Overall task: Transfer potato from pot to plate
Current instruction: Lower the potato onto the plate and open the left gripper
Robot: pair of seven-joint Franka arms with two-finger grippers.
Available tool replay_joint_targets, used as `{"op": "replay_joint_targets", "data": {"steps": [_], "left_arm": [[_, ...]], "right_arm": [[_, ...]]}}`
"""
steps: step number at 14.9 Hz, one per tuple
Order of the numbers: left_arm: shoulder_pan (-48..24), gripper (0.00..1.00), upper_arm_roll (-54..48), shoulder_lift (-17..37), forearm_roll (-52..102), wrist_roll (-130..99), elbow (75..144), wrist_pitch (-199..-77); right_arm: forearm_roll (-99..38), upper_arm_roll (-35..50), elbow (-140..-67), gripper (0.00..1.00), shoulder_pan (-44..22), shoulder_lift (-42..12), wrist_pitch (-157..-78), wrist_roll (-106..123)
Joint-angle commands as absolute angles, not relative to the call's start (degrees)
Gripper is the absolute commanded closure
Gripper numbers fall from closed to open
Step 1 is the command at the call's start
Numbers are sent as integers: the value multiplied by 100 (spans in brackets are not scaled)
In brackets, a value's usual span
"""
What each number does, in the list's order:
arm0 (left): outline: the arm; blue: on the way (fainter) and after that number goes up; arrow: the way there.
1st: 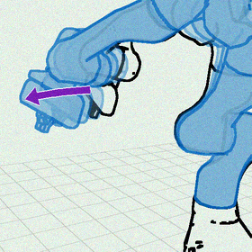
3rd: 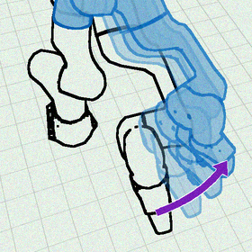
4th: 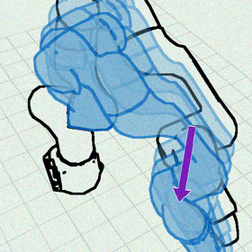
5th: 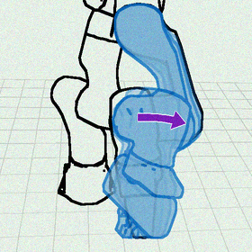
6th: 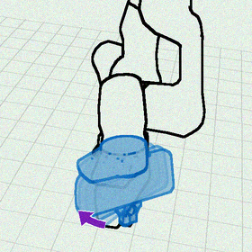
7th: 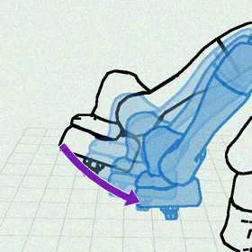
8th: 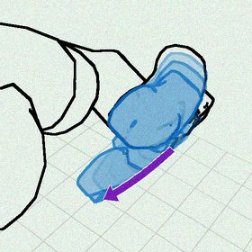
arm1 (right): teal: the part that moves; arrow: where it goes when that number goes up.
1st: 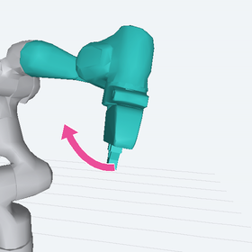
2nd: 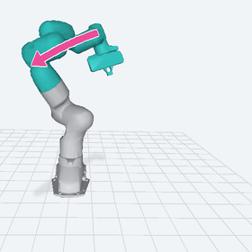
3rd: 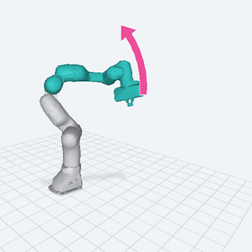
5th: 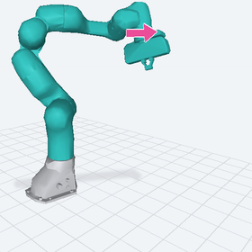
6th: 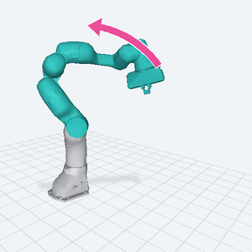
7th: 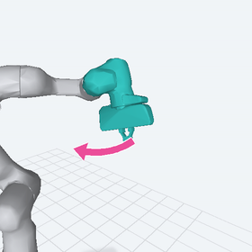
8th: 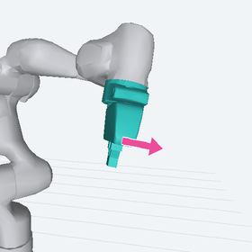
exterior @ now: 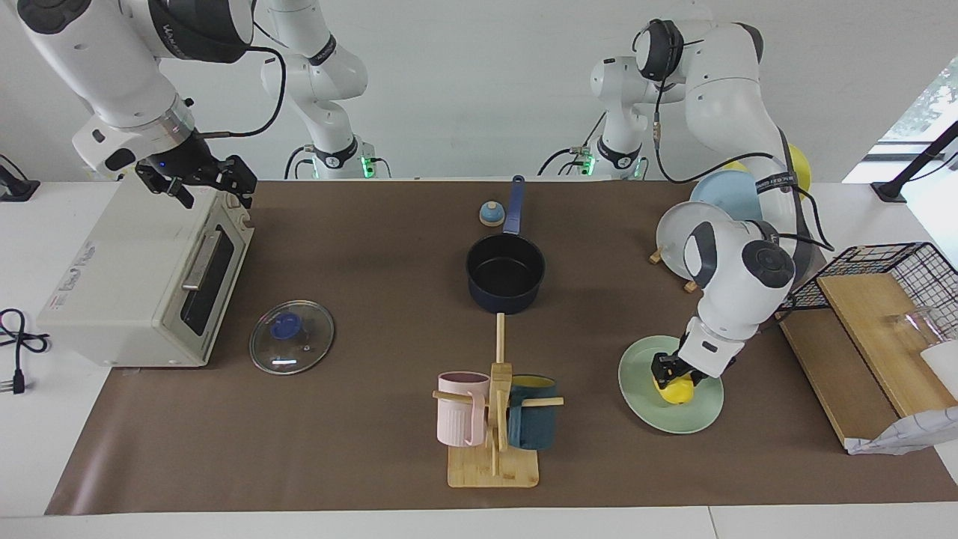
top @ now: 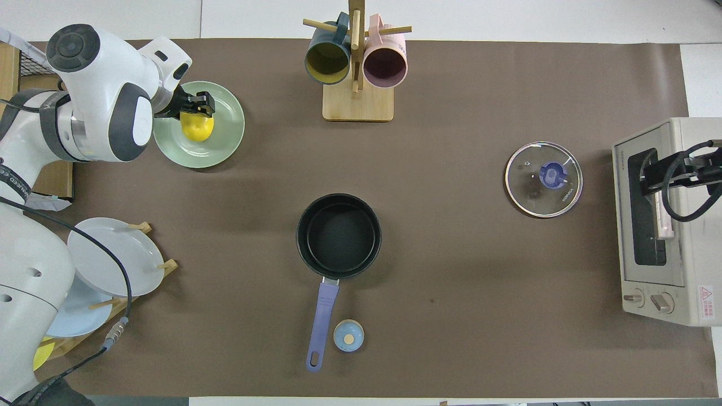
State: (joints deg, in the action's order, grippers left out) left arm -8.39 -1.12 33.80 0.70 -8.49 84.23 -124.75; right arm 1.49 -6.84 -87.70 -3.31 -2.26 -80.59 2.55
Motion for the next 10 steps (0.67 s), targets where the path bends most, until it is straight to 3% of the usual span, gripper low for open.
{"op": "replay_joint_targets", "data": {"steps": [1, 5, 10], "left_arm": [[-791, 0, -149, 3393, -44, -782, 8420, -12533], [-773, 0, -149, 3288, -70, -782, 8358, -12297], [-694, 0, -149, 2366, 9, -782, 8332, -11288]], "right_arm": [[237, -624, -8657, 0, -246, -193, -7787, 272], [220, -633, -8631, 0, -246, -193, -7813, 237], [-42, -799, -8710, 0, -229, -158, -8173, -140]]}}
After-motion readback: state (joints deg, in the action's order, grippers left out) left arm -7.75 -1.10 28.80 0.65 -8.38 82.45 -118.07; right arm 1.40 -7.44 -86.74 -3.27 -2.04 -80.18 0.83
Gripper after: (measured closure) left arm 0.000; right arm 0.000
